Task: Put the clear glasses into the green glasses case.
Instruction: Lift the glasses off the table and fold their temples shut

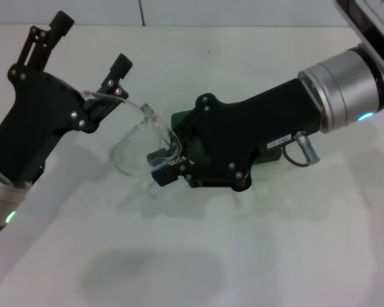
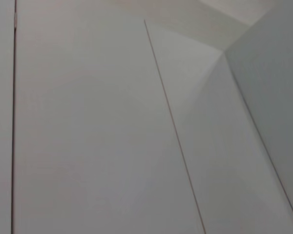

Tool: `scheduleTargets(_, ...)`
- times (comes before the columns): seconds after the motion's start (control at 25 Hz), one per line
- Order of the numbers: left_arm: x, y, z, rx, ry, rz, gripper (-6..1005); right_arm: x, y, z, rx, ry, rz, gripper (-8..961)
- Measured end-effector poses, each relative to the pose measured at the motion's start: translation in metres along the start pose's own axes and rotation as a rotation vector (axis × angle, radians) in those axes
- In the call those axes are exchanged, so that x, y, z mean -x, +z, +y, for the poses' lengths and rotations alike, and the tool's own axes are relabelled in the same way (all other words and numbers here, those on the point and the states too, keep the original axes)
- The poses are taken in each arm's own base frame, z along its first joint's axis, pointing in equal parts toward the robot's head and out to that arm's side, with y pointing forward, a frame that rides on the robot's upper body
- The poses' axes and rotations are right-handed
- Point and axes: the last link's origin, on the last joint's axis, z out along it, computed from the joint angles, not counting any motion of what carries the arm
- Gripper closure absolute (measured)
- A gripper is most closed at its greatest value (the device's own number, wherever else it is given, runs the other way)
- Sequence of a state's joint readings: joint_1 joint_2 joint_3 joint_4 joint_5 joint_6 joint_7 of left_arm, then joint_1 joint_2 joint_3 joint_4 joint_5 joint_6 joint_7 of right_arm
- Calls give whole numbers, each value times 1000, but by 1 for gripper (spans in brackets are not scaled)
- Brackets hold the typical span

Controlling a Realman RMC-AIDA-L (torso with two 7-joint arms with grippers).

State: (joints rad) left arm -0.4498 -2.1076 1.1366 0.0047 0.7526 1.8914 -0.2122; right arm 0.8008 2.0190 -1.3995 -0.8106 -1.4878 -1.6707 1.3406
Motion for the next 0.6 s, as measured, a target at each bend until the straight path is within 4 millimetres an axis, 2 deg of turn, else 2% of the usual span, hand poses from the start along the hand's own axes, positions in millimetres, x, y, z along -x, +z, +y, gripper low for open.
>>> scheduleTargets(0.6, -3, 0, 1, 15, -6, 16, 104, -4, 0, -6, -41, 25, -1, 829)
